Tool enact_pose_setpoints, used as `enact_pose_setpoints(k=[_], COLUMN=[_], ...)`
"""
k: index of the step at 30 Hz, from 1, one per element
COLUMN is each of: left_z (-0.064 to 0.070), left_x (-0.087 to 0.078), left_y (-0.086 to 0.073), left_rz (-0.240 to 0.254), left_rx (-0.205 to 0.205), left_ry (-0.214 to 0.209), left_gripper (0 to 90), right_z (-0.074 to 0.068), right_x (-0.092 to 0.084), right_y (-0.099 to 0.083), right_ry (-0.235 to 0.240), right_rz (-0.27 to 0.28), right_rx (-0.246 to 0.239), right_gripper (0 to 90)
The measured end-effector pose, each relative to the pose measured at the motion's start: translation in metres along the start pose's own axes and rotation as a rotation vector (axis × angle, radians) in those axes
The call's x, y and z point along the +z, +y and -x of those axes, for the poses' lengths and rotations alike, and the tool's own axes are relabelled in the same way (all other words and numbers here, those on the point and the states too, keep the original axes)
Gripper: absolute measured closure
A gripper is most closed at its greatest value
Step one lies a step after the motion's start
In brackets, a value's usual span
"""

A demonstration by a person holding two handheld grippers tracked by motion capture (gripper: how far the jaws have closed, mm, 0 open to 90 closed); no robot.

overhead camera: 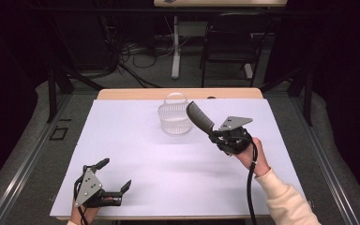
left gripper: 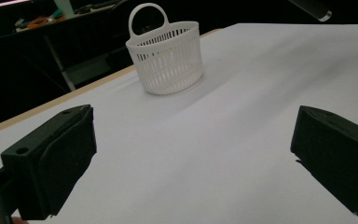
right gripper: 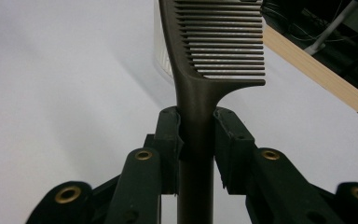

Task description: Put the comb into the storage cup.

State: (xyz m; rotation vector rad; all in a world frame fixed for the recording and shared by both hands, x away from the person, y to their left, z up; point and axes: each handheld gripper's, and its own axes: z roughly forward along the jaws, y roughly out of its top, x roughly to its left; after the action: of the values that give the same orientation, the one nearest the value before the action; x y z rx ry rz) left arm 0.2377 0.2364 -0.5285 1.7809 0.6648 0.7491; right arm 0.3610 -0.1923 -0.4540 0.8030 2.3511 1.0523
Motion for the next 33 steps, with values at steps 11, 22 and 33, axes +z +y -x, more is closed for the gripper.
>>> enact_pose_setpoints(k=[11, 22, 33], left_z=[0.000, -0.001, -0.001], left_x=[-0.001, 0.000, -0.001], left_y=[0.001, 0.000, 0.000], left_rz=[0.004, 0.005, 0.014], left_rx=[-0.007, -0.015, -0.015], left_ry=[0.007, 0.005, 0.002], left_gripper=[0.1, 0.1, 0.1], right_z=[0.001, 0.004, 0.005], right_x=[0.001, 0.004, 0.013], right_y=[0.012, 0.024, 0.038], right_ry=[-0.005, -0.016, -0.020], right_rz=[0.020, 0.043, 0.042], right_rx=[-0.010, -0.024, -0.040], right_gripper=[72.4, 72.3, 72.3])
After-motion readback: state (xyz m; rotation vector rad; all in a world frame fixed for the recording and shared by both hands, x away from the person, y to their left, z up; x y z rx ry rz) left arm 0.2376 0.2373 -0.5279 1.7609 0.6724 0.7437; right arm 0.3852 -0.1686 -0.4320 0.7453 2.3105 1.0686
